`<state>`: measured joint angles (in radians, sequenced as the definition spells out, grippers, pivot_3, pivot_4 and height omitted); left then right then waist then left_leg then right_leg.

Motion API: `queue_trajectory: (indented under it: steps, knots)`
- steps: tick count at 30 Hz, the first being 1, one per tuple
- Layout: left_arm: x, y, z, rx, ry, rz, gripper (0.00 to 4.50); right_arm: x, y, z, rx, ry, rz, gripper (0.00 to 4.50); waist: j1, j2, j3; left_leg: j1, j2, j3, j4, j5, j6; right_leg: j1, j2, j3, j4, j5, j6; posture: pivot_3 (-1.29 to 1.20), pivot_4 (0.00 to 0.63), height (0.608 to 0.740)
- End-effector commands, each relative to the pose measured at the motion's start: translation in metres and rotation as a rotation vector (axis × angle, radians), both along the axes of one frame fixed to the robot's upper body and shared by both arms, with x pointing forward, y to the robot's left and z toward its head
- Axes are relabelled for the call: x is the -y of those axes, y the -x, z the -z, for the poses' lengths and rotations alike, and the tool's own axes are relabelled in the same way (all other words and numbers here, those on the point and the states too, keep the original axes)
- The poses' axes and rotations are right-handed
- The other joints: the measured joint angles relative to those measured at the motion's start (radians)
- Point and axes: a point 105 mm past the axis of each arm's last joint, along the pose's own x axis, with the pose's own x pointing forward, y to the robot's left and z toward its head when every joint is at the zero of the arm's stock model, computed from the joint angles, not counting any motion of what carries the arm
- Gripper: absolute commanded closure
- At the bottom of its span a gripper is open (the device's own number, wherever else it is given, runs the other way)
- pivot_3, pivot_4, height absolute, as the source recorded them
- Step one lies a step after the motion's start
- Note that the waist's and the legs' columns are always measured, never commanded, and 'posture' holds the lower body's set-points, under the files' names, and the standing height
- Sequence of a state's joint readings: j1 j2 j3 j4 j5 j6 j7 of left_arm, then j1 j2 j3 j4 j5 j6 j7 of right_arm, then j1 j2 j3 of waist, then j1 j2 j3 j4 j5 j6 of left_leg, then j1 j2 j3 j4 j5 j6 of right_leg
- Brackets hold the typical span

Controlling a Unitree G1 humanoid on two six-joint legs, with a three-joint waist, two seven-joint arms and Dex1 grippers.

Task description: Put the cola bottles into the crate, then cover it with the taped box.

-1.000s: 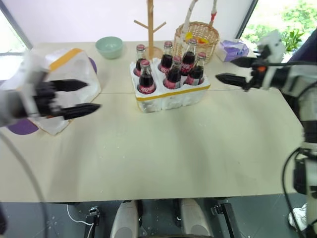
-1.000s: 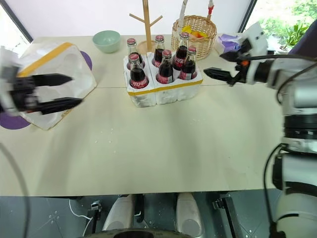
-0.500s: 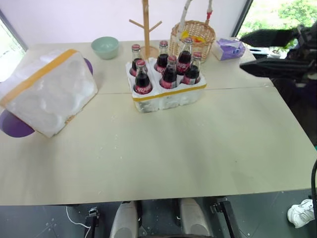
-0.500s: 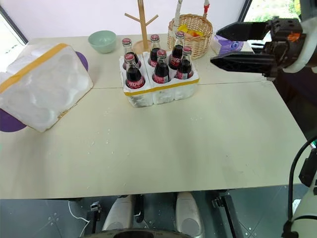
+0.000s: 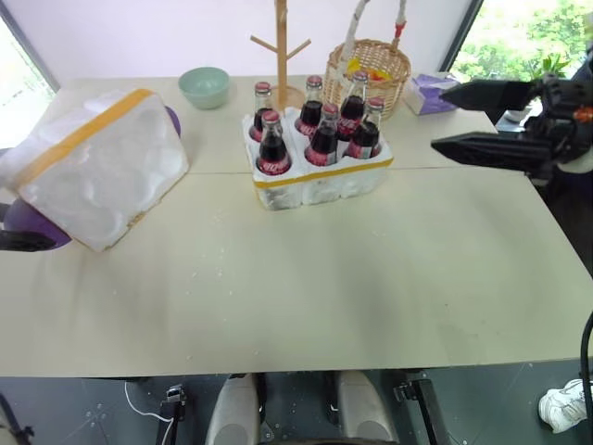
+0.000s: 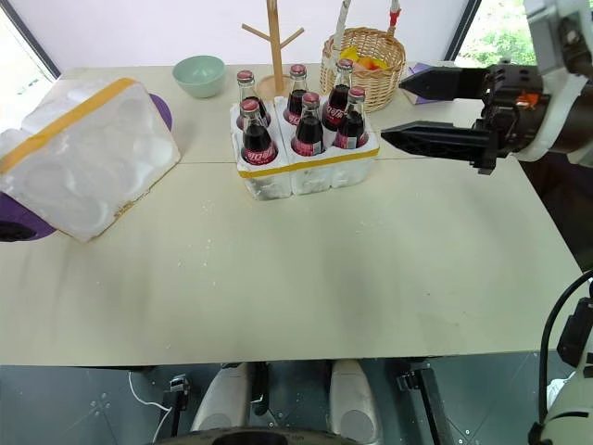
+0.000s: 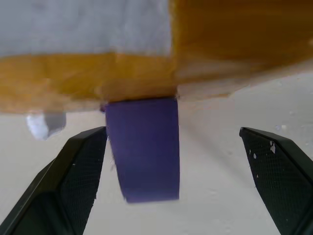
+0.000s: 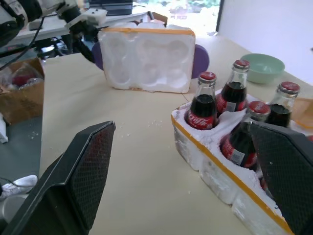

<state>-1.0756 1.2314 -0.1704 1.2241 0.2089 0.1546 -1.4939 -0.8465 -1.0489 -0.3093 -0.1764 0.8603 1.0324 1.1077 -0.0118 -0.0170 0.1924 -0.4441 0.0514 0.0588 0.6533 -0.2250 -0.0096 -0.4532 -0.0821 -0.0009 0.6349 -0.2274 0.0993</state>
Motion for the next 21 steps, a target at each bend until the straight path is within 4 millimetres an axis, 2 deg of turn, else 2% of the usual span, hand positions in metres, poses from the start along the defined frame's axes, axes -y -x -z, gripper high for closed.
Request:
queue_trajectory:
  steps: [1, 3, 6, 12, 13, 17, 21]
  knots:
    - [0.002, -0.007, -0.006, 0.023, -0.012, -0.008, 0.0, 0.0, 0.014, -0.011, 0.061, 0.014, 0.002, 0.05, 0.0, 0.0, 0.0, 0.0, 0.0, 0.0, 0.0, 0.0, 0.0, 0.0, 0.0, 0.0, 0.0, 0.0, 0.0, 0.0, 0.15, 0.74]
    - [0.005, -0.01, -0.003, 0.011, -0.015, 0.002, 0.0, 0.001, 0.016, -0.008, 0.051, 0.028, 0.004, 0.05, 0.0, 0.0, 0.0, 0.0, 0.0, 0.0, 0.0, 0.0, 0.0, 0.0, 0.0, 0.0, 0.0, 0.0, 0.0, 0.0, 0.15, 0.74]
    - [0.009, -0.015, -0.001, 0.02, -0.01, 0.006, 0.89, 0.001, 0.021, -0.006, 0.029, 0.035, 0.0, 0.0, 0.001, 0.0, 0.0, 0.0, 0.0, 0.0, 0.0, 0.0, 0.0, 0.0, 0.0, 0.0, 0.0, 0.0, 0.0, 0.0, 0.15, 0.74]
    - [0.009, -0.013, 0.001, 0.001, -0.016, 0.016, 3.78, 0.003, 0.019, 0.0, 0.045, 0.055, 0.034, 0.0, 0.002, -0.001, 0.0, 0.0, 0.0, -0.001, 0.001, 0.0, 0.0, 0.001, 0.0, 0.0, 0.001, 0.0, 0.0, 0.0, 0.15, 0.74]
    - [0.008, -0.013, 0.001, -0.001, -0.026, 0.019, 4.1, 0.004, 0.018, 0.001, 0.047, 0.058, 0.04, 0.0, 0.002, -0.001, 0.0, 0.0, 0.0, -0.001, 0.001, 0.0, 0.0, 0.001, 0.0, 0.0, 0.001, 0.0, 0.0, 0.0, 0.15, 0.74]
    - [0.009, -0.017, -0.01, 0.049, -0.041, 0.033, 4.1, 0.005, 0.015, 0.006, 0.028, 0.052, 0.046, 0.0, 0.001, -0.001, 0.0, 0.0, 0.0, -0.001, 0.002, 0.0, 0.0, 0.001, 0.0, 0.0, 0.001, 0.0, 0.0, 0.0, 0.15, 0.74]
    - [0.013, -0.029, -0.028, 0.196, -0.089, 0.08, 4.1, 0.01, 0.014, 0.014, -0.011, 0.069, 0.06, 0.0, 0.001, -0.001, 0.0, 0.0, 0.0, -0.002, 0.002, 0.0, 0.0, 0.001, 0.0, 0.0, 0.001, 0.0, 0.0, 0.0, 0.15, 0.74]
